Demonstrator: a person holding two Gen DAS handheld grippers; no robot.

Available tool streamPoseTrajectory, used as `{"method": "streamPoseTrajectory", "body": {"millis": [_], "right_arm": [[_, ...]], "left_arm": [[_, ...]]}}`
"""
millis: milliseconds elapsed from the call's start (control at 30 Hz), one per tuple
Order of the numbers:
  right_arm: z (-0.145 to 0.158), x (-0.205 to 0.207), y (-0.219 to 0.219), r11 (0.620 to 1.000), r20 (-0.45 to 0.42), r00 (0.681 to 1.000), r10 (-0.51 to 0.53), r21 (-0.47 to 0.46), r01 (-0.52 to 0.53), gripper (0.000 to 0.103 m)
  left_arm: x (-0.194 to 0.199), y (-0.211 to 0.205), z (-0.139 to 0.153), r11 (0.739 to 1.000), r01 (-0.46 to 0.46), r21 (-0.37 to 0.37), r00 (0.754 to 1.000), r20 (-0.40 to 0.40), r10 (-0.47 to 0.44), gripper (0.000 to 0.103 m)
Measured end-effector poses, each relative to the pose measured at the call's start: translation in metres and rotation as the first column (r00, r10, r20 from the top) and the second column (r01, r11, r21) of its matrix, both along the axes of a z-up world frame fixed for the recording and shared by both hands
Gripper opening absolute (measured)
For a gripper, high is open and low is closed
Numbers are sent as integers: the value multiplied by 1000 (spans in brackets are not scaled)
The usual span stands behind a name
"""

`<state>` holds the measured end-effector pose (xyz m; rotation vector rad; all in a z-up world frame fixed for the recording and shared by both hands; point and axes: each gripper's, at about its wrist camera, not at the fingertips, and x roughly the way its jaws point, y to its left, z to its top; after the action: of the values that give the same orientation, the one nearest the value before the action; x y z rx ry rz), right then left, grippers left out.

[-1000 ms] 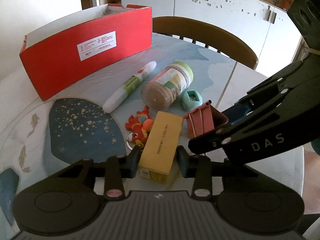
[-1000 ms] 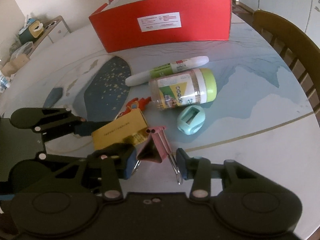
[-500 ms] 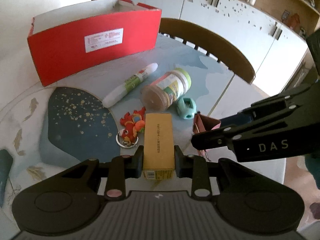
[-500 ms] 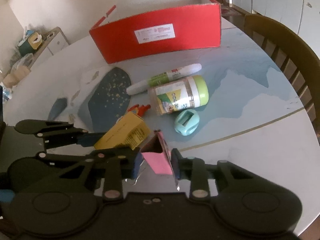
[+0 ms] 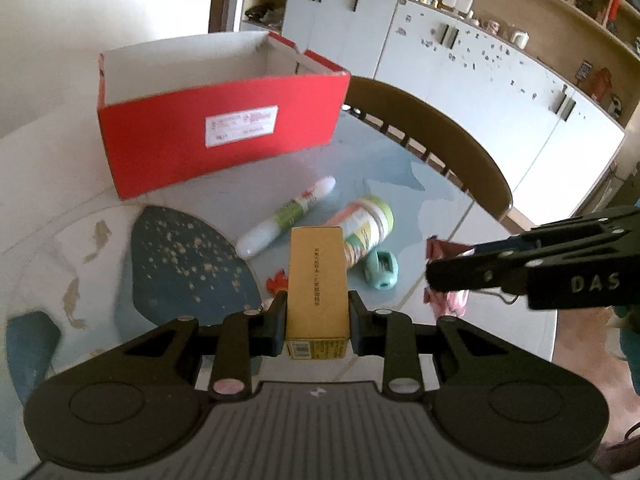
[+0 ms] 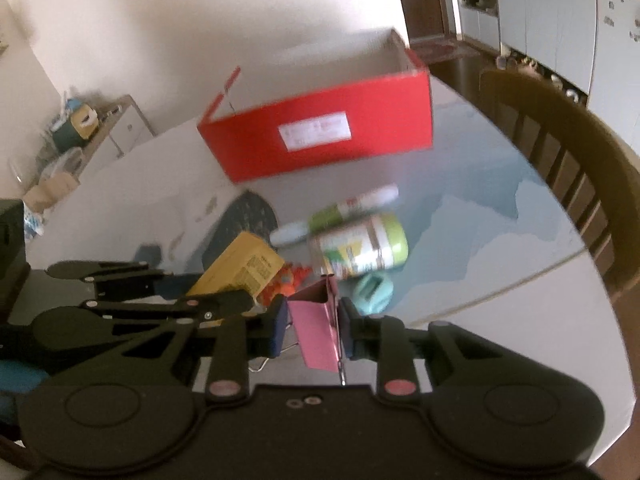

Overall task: Organize rigid objects
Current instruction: 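Carry the yellow box and pink binder clip into the red box with both tools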

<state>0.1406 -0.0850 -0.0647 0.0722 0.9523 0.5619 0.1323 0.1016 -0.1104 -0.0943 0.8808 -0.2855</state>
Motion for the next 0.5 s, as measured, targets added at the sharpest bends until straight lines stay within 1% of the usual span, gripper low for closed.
{"method": "streamPoseTrajectory", "body": {"millis": [267,500], "right_arm": [[43,21,-1,999,85,996,-5,38,1,26],[69,47,6,1000,167,986,7,25,-12,26]], "left_arm": [[16,8,33,999,-35,-1,999,31,35,29],[39,12,62,999,-46,20,994,96,44,29]]}}
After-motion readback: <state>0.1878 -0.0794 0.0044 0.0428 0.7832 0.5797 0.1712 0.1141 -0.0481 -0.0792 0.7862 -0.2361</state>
